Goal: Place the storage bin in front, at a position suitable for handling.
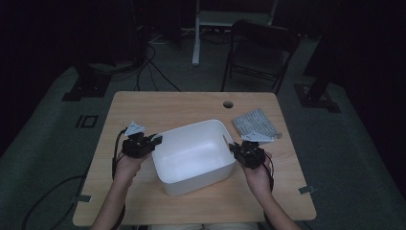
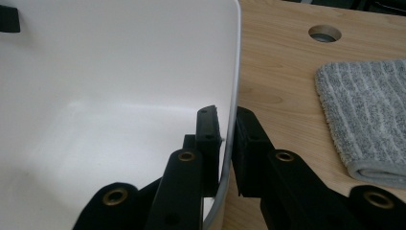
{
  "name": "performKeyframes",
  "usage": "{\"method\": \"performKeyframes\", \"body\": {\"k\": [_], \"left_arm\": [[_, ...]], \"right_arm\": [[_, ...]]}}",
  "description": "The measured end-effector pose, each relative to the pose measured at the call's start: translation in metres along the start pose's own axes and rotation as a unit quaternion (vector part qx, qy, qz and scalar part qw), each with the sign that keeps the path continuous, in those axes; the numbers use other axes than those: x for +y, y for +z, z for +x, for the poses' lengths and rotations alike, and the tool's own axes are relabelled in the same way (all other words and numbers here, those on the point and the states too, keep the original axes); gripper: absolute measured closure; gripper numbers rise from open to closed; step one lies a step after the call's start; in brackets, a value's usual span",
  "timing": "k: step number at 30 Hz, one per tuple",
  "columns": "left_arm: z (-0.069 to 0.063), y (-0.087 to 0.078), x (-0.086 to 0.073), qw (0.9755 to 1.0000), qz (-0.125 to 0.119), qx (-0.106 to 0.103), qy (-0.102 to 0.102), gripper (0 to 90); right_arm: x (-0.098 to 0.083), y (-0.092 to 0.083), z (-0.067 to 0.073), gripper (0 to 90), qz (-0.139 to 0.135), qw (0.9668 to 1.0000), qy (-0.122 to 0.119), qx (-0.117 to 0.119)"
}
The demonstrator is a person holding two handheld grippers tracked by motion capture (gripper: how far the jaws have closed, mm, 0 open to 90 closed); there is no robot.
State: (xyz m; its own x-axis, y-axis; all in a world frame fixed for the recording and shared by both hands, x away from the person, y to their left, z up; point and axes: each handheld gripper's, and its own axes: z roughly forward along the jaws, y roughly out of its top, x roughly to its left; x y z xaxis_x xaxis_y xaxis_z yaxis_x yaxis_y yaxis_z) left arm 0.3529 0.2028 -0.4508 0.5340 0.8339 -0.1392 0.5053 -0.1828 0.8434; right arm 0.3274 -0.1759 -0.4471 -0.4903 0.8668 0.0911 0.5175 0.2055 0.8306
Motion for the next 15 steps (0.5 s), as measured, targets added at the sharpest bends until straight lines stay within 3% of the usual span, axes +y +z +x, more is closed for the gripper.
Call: {"method": "performKeyframes", "body": {"k": [4, 8, 12, 14, 15], "left_arm": [[-0.0005, -0.0002, -0.0011, 1.0000, -0.002, -0.001, 0.005, 74.1], [-0.0036, 0.0004, -0.0017, 0.9998, -0.007, 0.013, 0.015, 75.7], [-0.0045, 0.0014, -0.0024, 0.9998, -0.013, 0.014, 0.011, 75.9], [-0.0055, 0.0019, -0.0022, 0.9997, -0.015, 0.015, 0.009, 75.9], [-0.0061, 0.0020, -0.0019, 0.9997, -0.014, 0.018, 0.011, 75.9]], "right_arm": [[-0.0001, -0.0001, -0.0012, 82.2, 0.000, 1.0000, 0.000, 0.004], [-0.0003, -0.0005, -0.0019, 82.1, -0.001, 1.0000, 0.000, 0.006], [-0.0005, -0.0009, -0.0026, 81.3, 0.000, 1.0000, 0.002, 0.009], [-0.0001, -0.0018, -0.0051, 77.9, 0.002, 0.9998, 0.010, 0.020], [0.0003, -0.0034, -0.0069, 71.0, -0.001, 0.9994, 0.015, 0.029]]}}
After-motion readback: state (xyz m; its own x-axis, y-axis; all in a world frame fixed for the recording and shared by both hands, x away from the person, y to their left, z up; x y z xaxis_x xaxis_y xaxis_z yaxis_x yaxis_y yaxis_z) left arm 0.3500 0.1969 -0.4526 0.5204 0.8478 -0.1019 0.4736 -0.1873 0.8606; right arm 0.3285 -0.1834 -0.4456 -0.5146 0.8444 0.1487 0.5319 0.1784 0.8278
